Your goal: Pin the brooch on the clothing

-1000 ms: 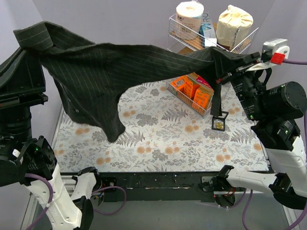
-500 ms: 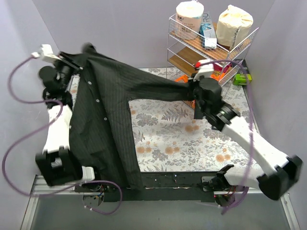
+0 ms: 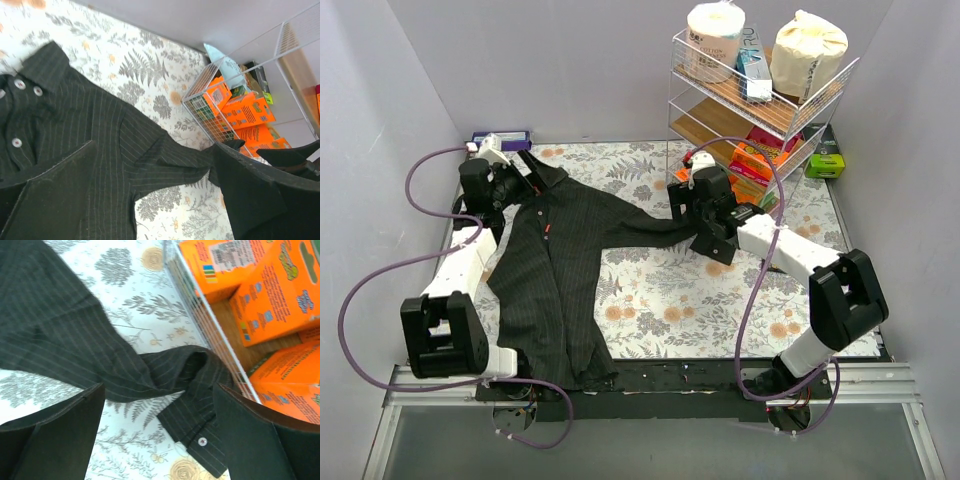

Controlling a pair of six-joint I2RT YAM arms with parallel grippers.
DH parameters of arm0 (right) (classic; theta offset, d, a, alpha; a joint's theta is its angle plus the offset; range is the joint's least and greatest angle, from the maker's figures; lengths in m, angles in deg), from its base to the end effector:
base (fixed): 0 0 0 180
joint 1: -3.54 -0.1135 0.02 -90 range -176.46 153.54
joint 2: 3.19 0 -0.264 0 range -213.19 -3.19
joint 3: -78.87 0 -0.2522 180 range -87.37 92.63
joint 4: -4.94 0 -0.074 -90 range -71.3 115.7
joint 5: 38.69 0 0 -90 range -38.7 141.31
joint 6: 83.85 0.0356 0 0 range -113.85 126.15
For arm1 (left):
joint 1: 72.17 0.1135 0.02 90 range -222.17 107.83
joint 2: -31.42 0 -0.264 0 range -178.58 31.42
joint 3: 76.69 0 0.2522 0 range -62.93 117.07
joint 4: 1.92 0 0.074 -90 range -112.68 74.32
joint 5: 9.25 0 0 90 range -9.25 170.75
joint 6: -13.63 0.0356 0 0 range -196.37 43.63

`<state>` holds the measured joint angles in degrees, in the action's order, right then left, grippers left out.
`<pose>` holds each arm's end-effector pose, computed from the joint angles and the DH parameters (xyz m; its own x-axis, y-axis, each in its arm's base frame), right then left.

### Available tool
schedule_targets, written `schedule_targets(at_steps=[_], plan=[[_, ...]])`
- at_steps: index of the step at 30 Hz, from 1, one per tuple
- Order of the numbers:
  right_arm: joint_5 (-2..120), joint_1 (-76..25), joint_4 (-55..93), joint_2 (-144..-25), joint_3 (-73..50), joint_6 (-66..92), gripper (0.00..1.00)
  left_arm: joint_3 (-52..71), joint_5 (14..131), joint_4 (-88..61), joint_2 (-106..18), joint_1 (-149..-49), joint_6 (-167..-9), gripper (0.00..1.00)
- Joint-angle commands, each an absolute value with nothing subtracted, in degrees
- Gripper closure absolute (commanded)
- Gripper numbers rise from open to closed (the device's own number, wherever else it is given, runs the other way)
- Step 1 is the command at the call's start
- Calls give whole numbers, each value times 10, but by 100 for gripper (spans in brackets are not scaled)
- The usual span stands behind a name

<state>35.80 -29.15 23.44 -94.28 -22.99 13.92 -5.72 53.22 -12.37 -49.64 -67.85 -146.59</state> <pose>0.3108 0.1882 0.2644 -0.4795 -0.1529 -0.8641 -0.2661 0.9637 -0.0229 0.3264 0.0082 0.2931 -0.4617 -0.8717 -0.1643 -0.2058 0.2854 -0.9361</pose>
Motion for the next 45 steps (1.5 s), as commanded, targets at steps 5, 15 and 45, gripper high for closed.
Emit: schedule_targets(at_steps=[5, 15, 45], plan=[[419, -368, 195, -876, -282, 184, 8, -120, 581, -145, -454, -671, -1361, 2], [426, -502, 209, -877, -304, 267, 10, -102, 534, -184, -458, -672, -1346, 2], [677, -695, -11, -975, -397, 585, 27, -111, 542, -184, -446, -672, -1349, 2]])
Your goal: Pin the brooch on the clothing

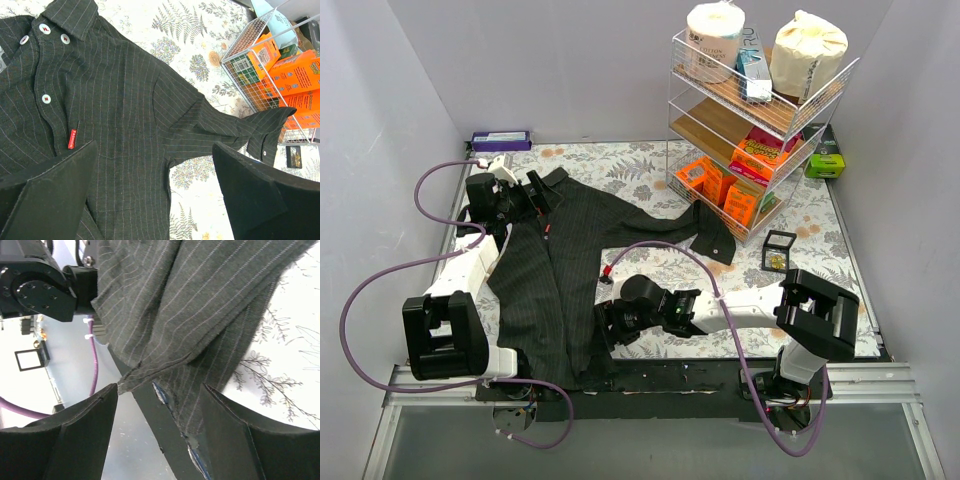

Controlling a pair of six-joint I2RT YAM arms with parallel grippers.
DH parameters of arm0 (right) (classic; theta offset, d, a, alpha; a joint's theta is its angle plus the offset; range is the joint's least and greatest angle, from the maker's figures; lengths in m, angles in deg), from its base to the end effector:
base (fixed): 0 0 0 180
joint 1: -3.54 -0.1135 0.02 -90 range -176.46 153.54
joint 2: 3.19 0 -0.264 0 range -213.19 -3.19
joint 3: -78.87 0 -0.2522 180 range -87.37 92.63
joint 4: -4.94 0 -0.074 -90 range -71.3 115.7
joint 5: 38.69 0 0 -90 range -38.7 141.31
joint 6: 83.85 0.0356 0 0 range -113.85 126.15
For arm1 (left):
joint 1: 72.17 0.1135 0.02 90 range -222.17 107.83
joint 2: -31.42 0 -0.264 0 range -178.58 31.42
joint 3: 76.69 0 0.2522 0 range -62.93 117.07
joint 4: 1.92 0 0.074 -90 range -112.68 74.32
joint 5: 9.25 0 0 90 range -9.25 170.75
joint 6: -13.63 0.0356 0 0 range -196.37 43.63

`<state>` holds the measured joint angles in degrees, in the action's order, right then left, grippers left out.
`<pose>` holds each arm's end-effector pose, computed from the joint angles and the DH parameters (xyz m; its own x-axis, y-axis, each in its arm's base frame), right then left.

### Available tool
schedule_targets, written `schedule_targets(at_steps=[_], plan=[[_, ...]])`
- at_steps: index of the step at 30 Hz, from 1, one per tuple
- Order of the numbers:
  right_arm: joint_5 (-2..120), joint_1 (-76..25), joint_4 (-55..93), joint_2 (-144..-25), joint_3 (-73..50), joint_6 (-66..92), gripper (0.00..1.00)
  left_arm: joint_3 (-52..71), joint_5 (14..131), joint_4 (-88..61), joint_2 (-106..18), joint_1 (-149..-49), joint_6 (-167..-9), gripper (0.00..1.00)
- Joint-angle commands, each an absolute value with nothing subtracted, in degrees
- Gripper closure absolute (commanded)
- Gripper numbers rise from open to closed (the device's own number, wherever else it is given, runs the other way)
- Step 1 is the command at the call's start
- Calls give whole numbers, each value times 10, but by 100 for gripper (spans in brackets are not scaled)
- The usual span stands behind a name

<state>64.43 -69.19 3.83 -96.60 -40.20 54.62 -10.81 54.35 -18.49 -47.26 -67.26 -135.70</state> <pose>0.0936 0.3283 0.1850 -0.8417 -0.2517 -0.4776 -0.5391 0.4411 0.7175 0.3066 0.0105 0.2646 -0.5154 -0.8175 -0.2570 -0.2625 0.4360 -0.8608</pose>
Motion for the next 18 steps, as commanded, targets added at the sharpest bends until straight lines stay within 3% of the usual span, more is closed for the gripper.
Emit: schedule_targets(at_steps=[1, 18], plan=[[683, -695, -26, -978, -397, 591, 27, -111, 542, -184, -446, -672, -1349, 2], [725, -718, -59, -1053, -355, 635, 32, -115, 546, -181, -439, -672, -1353, 2]])
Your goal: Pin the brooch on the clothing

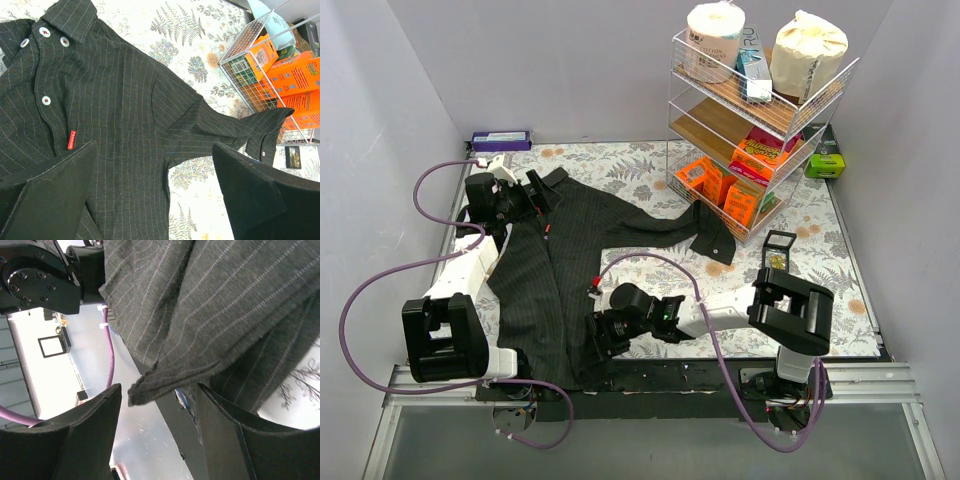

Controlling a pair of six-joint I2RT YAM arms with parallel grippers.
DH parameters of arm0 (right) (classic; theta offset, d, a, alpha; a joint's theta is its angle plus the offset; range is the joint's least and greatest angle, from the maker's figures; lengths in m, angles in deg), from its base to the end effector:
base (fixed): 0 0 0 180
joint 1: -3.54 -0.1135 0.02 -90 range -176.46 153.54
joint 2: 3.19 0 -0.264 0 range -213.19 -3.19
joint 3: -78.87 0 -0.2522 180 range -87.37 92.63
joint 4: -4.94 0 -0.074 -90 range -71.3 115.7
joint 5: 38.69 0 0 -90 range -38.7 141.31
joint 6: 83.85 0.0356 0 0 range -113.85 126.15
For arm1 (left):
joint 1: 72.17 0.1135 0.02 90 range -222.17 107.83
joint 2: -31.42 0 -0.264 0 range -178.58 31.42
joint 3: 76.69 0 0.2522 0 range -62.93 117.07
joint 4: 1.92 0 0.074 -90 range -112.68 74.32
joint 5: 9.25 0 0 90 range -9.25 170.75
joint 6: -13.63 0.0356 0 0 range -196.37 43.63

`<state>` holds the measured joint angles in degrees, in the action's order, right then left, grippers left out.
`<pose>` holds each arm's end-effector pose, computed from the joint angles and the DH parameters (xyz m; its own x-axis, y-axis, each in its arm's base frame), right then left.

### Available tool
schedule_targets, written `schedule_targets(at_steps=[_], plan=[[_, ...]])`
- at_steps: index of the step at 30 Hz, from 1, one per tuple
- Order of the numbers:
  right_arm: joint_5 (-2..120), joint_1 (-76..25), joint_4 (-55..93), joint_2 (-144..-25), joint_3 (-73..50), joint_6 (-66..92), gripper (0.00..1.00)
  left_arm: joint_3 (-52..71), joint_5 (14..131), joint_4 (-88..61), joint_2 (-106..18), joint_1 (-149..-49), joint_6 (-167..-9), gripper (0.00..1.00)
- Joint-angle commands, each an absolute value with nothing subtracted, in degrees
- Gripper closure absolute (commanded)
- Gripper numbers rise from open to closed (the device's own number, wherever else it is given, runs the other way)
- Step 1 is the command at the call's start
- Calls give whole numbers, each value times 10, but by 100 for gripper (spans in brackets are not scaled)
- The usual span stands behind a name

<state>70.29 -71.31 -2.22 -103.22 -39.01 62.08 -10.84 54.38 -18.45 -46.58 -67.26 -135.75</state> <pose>0.0823 0.3481 0.1635 -0.8915 -0.2952 -0.3437 -0.4416 0.3961 0.8051 0.3048 0.0103 0.2678 -0.5117 -0.8178 -0.2634 -0.2528 0.4363 -0.8636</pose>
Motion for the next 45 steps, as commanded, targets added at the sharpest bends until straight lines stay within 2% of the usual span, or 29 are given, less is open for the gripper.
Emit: schedule_targets(at_steps=[1, 4, 7, 8, 11, 16, 20, 26, 30, 39, 40, 41, 43, 44, 45], plan=[[727, -718, -69, -1057, -354, 639, 32, -115, 548, -181, -439, -672, -1353, 2], [730, -718, -84, -1066, -350, 647, 34, -115, 552, -181, -438, -672, -1352, 2], [728, -717, -81, -1072, -338, 643, 50, -116, 554, -181, -436, -672, -1350, 2], [725, -716, -78, -1066, -338, 640, 69, -115, 558, -181, -436, -672, -1349, 2], [689, -705, -41, -1030, -350, 610, 98, -116, 561, -182, -433, -672, -1346, 2], [598, -634, 128, -921, -397, 527, 99, -115, 564, -182, -433, -672, -1345, 2], [572, -511, 225, -812, -479, 446, 99, -114, 562, -184, -434, -672, -1344, 2], [460, -415, 400, -768, -481, 353, 99, -114, 563, -185, -434, -672, -1343, 2], [357, -407, 479, -760, -462, 353, 99, -114, 561, -186, -434, -672, -1343, 2], [213, -405, 584, -734, -436, 388, 99, -107, 595, -206, -431, -672, -1332, 2], [210, -406, 590, -733, -427, 382, 93, -106, 605, -211, -434, -672, -1326, 2], [212, -408, 594, -732, -407, 377, 68, -104, 617, -217, -436, -671, -1324, 2], [232, -429, 582, -727, -387, 354, 45, -102, 643, -233, -440, -669, -1320, 2], [236, -443, 574, -724, -367, 349, 23, -102, 647, -239, -446, -660, -1319, 2], [241, -458, 558, -722, -357, 347, 17, -106, 647, -249, -450, -652, -1320, 2]])
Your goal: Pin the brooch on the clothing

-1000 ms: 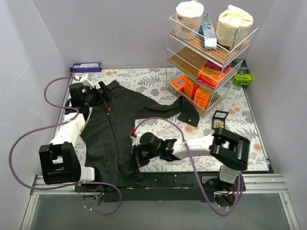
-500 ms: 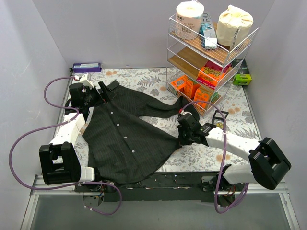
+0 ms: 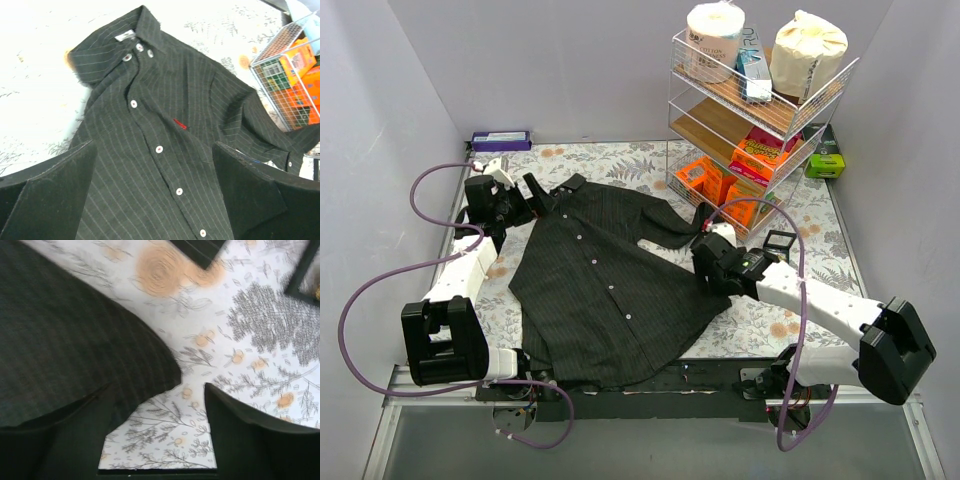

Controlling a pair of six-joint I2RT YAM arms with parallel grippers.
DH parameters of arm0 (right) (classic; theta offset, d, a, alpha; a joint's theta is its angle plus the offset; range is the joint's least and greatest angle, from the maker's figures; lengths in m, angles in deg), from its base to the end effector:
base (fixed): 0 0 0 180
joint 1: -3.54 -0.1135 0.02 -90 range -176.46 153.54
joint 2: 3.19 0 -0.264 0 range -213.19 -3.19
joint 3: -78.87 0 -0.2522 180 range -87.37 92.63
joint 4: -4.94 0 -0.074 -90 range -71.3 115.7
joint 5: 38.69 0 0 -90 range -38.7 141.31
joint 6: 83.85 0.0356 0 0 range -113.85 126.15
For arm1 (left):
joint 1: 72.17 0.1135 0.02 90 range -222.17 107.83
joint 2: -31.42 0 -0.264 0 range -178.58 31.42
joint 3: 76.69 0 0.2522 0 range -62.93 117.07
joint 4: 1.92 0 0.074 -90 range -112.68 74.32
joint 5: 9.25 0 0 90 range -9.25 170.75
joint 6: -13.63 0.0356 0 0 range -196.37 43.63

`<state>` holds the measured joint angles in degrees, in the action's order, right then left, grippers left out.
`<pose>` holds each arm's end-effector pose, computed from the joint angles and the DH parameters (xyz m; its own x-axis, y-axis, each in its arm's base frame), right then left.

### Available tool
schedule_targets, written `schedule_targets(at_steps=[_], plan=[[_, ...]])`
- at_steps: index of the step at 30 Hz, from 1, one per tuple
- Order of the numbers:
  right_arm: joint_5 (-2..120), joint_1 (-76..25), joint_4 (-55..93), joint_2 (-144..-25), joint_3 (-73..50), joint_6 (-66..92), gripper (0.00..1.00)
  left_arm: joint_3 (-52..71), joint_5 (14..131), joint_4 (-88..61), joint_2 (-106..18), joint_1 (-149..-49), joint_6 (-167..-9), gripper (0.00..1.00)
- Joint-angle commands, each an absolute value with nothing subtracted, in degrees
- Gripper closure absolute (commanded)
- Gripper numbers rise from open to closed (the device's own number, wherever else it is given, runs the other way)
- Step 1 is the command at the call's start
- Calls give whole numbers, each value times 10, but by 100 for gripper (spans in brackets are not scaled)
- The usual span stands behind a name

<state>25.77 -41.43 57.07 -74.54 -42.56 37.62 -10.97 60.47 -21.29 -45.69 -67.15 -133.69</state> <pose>0.1711 0.1492 0.2117 -0.8119 -0.1452 -0.5655 -0.0991 0.9888 -0.1117 0.3006 0.0140 0.2661 -0.4557 -0.8326 -0.3148 -0.3129 0.4809 -0.8190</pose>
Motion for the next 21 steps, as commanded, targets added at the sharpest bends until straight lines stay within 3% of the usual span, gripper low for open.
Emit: schedule_targets(at_steps=[1, 5, 12, 21], plan=[[244, -489, 550, -722, -349, 345, 13, -112, 641, -253, -451, -644, -1323, 2], [282, -563, 476, -747, -322, 320, 12, -143, 613, -268, -456, -585, -1344, 2], [440, -666, 283, -875, -267, 279, 11, -164, 612, -279, -458, -574, -1333, 2], [526, -725, 242, -1038, -144, 265, 14, -185, 635, -319, -462, -575, -1310, 2]])
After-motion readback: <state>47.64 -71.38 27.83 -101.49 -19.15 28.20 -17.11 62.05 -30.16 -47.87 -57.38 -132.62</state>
